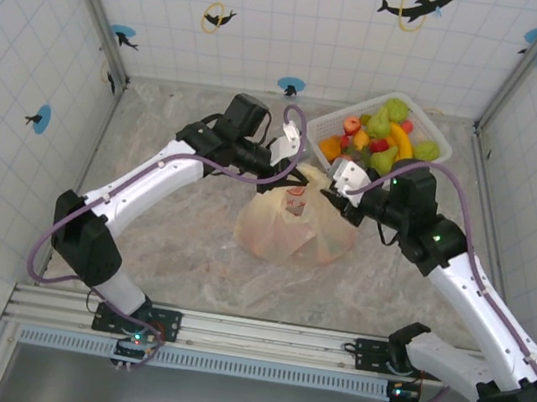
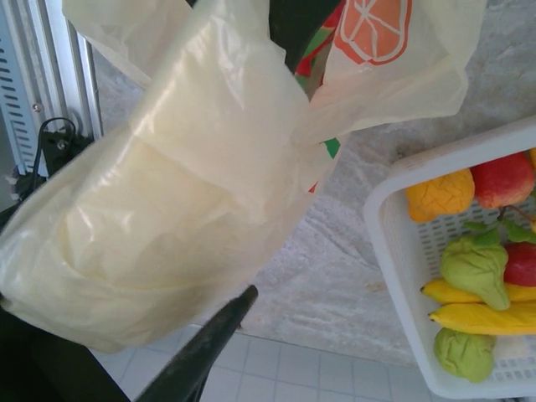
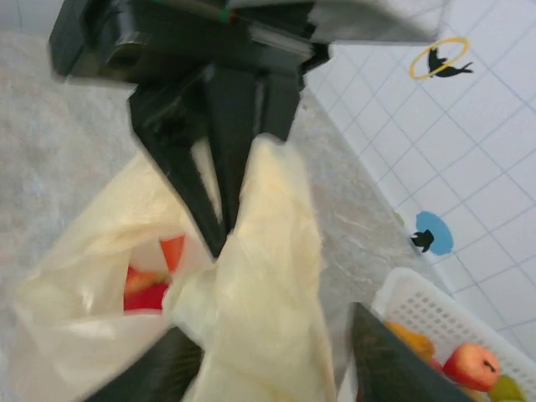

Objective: Place the fake fruits into the plastic bag and tie a complex knot

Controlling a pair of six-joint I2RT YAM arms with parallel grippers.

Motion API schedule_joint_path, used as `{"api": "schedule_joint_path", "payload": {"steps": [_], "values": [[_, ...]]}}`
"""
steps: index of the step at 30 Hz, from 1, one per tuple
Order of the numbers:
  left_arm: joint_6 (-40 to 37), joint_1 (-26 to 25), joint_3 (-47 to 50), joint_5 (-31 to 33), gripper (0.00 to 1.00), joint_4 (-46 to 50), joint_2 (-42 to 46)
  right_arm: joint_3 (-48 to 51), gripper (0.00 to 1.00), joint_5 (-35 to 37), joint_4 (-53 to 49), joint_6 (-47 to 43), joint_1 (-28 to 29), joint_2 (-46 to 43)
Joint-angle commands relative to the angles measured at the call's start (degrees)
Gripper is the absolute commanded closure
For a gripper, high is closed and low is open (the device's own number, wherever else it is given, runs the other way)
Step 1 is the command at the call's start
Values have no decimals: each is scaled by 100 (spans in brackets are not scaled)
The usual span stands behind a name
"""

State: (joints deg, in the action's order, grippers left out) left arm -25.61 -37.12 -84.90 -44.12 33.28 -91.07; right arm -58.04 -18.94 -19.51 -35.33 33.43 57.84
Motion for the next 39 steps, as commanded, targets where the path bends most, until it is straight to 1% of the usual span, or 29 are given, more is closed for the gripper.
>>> {"api": "schedule_joint_path", "payload": {"steps": [1, 4, 6, 7, 10, 12, 15, 20, 22, 24, 27, 30, 33, 35, 39], "values": [[-170, 11, 72, 203, 100, 68, 275, -456, 33, 4, -796, -101, 23, -240], [-234, 12, 147, 272, 100, -58, 357, -689, 16, -114, -1285, -55, 14, -356], [-322, 12, 182, 320, 100, -98, 397, -855, 10, -151, -1345, 110, 6, -355], [-387, 12, 196, 325, 100, -126, 423, -943, 8, -154, -1300, 197, -4, -321], [-538, 12, 237, 361, 100, -170, 471, -1163, 8, -171, -1112, 352, -3, -123], [-652, 10, 233, 378, 100, -175, 471, -1308, 11, -193, -998, 379, 6, 103], [-780, 3, 250, 395, 100, -189, 474, -1481, 20, -269, -921, 387, 13, 473], [-1019, 4, 364, 513, 100, -254, 528, -1458, 26, -369, -749, 353, 14, 734], [-1101, 3, 441, 562, 100, -336, 573, -1448, 33, -395, -658, 352, 6, 808], [-1186, 3, 513, 612, 100, -437, 614, -1557, 39, -469, -775, 297, 6, 973], [-1292, 3, 578, 709, 100, -537, 677, -1623, 43, -506, -926, 205, 6, 1148], [-1406, 3, 716, 751, 100, -738, 790, -1526, 47, -606, -821, 197, -26, 1192], [-1518, 3, 856, 756, 100, -964, 903, -1508, 48, -814, -755, 255, -56, 1292], [-1595, 2, 925, 716, 100, -1046, 962, -1522, 50, -875, -778, 264, -58, 1366], [-1753, -14, 1045, 667, 100, -1209, 1055, -1513, 50, -940, -754, 264, -54, 1497]]}}
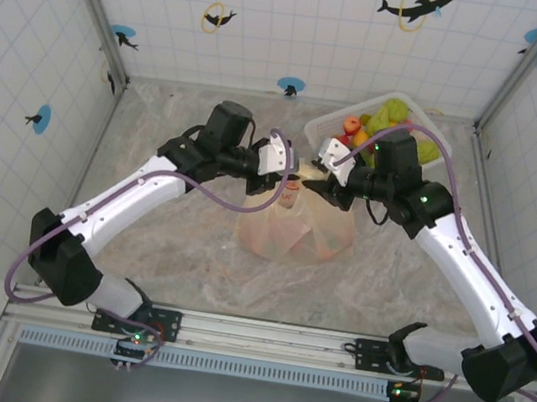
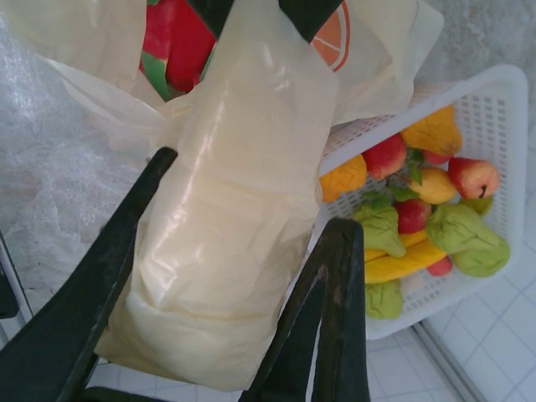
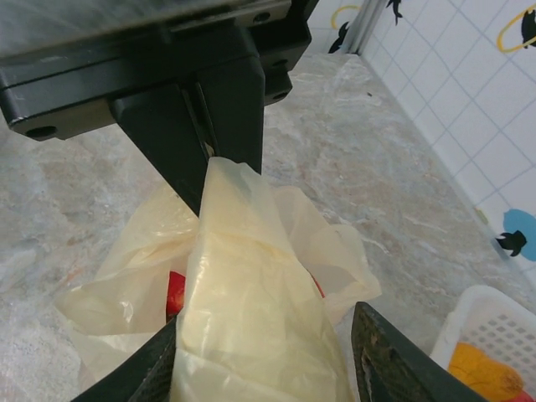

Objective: Place the fake fruits into the plastic bag and tie a complex knot

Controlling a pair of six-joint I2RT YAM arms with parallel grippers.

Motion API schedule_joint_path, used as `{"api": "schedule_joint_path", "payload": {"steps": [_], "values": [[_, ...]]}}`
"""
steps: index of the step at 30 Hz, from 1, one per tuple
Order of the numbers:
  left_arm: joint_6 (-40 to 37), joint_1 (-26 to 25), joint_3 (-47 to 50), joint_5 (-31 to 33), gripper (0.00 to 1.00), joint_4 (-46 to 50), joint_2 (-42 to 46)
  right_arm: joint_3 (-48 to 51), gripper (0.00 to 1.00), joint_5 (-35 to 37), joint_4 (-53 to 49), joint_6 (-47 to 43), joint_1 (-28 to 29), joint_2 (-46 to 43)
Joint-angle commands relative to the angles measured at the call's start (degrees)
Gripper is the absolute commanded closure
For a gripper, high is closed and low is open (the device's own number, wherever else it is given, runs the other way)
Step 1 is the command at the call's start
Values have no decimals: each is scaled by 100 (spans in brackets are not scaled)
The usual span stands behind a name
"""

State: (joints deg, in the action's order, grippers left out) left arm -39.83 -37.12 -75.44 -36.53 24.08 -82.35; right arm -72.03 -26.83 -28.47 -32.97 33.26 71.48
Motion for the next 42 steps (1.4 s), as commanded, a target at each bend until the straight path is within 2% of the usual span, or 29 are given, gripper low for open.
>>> {"api": "schedule_joint_path", "payload": {"steps": [1, 7, 13, 14, 15, 21, 25, 27, 31, 36, 38, 42], "values": [[-332, -15, 114, -81, 100, -326, 192, -112, 51, -162, 148, 30, -30, 158], [-317, -32, 125, -73, 100, -386, 184, -61, 59, -225, 342, 124, 4, 241], [-72, -33, 235, 30, 99, -658, 310, 77, 78, -135, 441, 206, 58, 244], [-22, -32, 286, 75, 96, -720, 369, 121, 81, -104, 485, 236, 56, 213], [39, -38, 346, 134, 87, -778, 438, 158, 84, -72, 527, 260, 57, 177], [392, -28, 907, 796, 53, -826, 856, 294, 99, 57, 738, 395, 52, -27], [575, -23, 1145, 1060, 48, -826, 894, 303, 100, 21, 762, 431, 52, -54], [690, -23, 1108, 1312, 51, -814, 795, 319, 100, 4, 772, 445, 58, -62], [757, -23, 904, 1613, 73, -799, 594, 359, 100, 53, 801, 475, 89, -112], [782, -27, 912, 1183, 95, -930, 681, 529, 100, 475, 963, 440, 226, -224], [840, -23, 955, 1035, 100, -1004, 749, 652, 100, 764, 1113, 411, 301, -274], [1023, -23, 901, 829, 100, -940, 824, 960, 100, 1173, 1516, 370, 418, -402]]}}
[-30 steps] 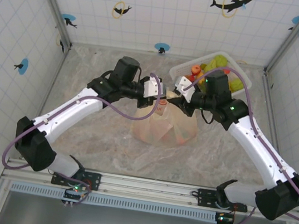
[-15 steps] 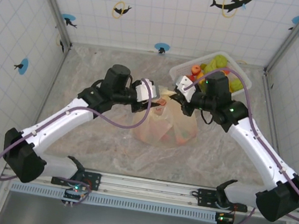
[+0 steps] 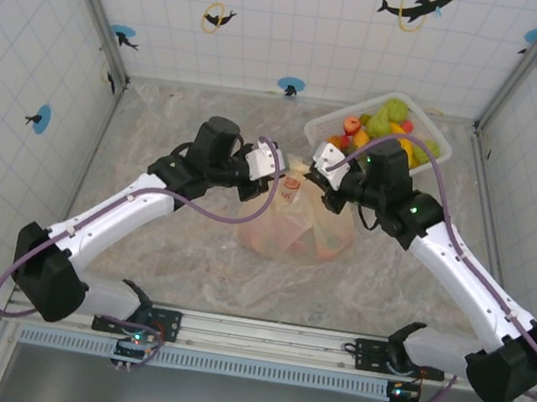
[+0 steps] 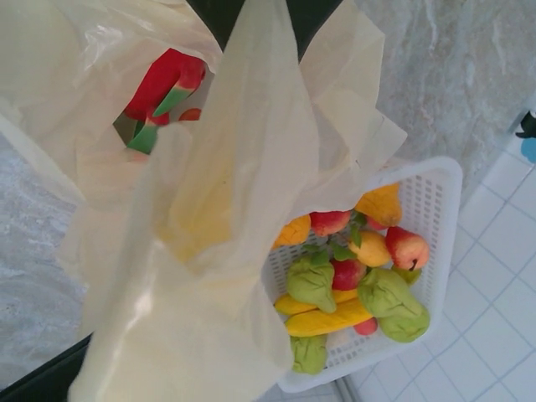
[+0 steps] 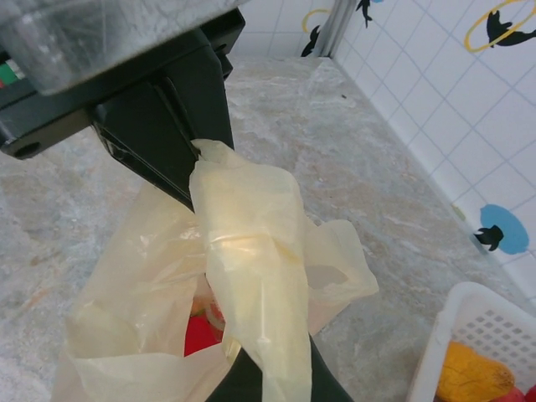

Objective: Place the fake fruits into the plastic bag and tie a complex knot

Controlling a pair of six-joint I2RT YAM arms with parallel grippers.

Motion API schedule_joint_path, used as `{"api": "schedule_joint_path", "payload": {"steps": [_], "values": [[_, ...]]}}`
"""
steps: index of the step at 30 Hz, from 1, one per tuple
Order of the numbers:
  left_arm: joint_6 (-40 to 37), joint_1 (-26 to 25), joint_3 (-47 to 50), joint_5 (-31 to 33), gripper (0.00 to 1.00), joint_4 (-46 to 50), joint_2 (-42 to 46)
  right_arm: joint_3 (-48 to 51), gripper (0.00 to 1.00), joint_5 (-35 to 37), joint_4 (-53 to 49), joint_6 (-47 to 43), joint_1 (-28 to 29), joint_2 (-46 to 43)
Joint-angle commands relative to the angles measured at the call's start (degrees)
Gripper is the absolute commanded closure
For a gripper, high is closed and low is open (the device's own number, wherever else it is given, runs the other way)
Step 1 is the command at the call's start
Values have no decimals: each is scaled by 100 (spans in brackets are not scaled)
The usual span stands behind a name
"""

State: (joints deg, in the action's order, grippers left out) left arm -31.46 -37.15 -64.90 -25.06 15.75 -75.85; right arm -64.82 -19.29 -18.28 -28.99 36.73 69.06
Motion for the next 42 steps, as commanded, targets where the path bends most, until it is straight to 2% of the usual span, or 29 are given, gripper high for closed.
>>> {"api": "schedule_joint_path", "payload": {"steps": [1, 12, 17, 22, 25, 27, 31, 34, 38, 42], "values": [[235, -21, -170, -365, 100, -99, 185, 315, 100, 470, 614, -27, 100, -182], [825, 137, -388, -935, 100, 170, 211, 1216, 100, 1224, 1841, -86, 286, -421], [916, 456, -304, -1499, 86, 270, 326, 1328, 100, 1283, 2027, -2, 272, -571], [692, 679, -327, -2095, 69, 418, 464, 1389, 100, 1155, 2160, 87, 238, -672], [707, 916, -397, -2234, 67, 251, 527, 1426, 100, 1151, 2167, 71, 237, -682], [817, 1000, -388, -2045, 67, -169, 524, 1439, 100, 1123, 2168, 71, 238, -685], [425, 1186, -297, -1425, 66, -1084, 265, 1438, 100, 1044, 2198, 91, 238, -701], [44, 1205, -472, -1367, 66, -1390, -199, 1415, 100, 971, 2196, 112, 231, -693], [-436, 1247, -929, -1956, 66, -1412, -925, 1401, 100, 876, 2170, 144, 219, -696], [-991, 1244, -907, -2732, 66, -1484, -1290, 1393, 100, 874, 2155, 200, 169, -701]]}}
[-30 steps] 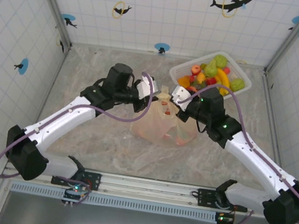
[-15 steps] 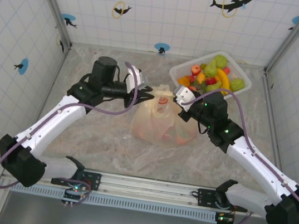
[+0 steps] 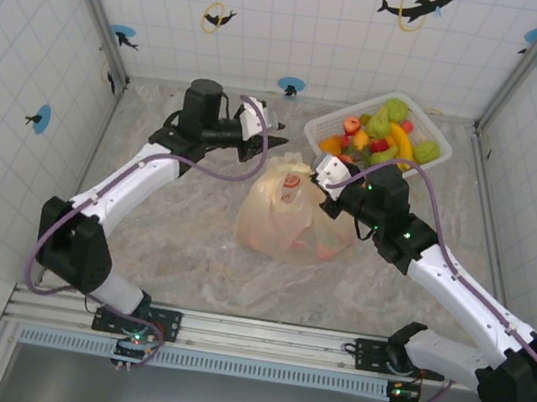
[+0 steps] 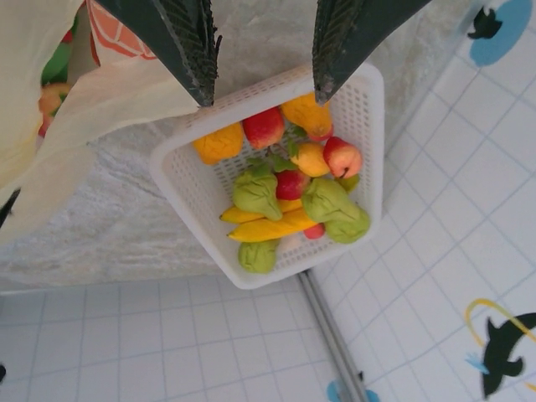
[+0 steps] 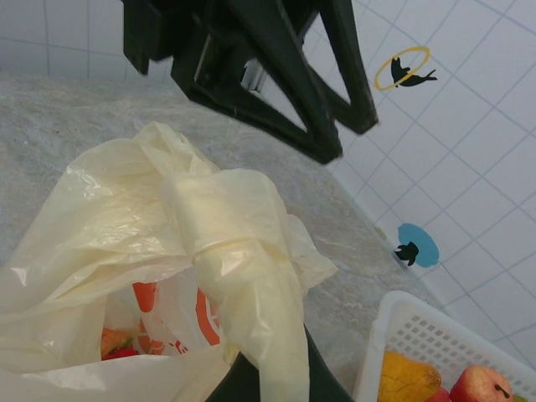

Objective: Place the fake fruits into the plastic bag and tie a complex knot

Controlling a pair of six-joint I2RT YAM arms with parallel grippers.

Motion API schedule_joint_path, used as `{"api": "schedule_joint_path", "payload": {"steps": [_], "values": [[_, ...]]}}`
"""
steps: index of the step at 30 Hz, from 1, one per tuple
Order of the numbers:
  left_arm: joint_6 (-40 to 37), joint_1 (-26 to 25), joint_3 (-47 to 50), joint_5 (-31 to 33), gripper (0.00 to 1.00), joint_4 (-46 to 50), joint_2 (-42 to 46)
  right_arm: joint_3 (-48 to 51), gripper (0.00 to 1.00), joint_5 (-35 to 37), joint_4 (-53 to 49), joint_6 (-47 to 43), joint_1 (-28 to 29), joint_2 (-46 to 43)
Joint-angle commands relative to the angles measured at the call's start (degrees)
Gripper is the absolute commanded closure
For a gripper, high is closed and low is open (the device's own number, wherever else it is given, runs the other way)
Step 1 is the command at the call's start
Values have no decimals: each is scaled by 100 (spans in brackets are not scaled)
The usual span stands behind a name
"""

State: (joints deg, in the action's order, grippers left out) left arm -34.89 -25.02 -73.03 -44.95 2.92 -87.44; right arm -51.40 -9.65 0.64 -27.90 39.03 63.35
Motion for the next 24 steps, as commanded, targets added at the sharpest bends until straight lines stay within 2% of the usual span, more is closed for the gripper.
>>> {"api": "schedule_joint_path", "payload": {"steps": [1, 6, 10, 18, 20, 24], "values": [[-744, 31, -25, -805, 67, -213, -143, 51, 100, -90, 267, 120, -80, -139], [-1050, 28, 565, -1114, 70, -399, -38, 99, 100, -90, 334, 162, -124, -141], [-978, 6, 681, -1464, 75, -353, -22, 118, 100, -90, 382, 160, -171, -163], [-925, -112, 780, -1438, 82, -509, -54, 152, 100, -394, 409, 197, -217, -196], [-915, -334, 777, -1451, 82, -538, -88, 158, 100, -402, 422, 228, -223, -201], [-825, -420, 815, -1486, 83, -627, -133, 174, 100, -380, 426, 259, -238, -226]]}}
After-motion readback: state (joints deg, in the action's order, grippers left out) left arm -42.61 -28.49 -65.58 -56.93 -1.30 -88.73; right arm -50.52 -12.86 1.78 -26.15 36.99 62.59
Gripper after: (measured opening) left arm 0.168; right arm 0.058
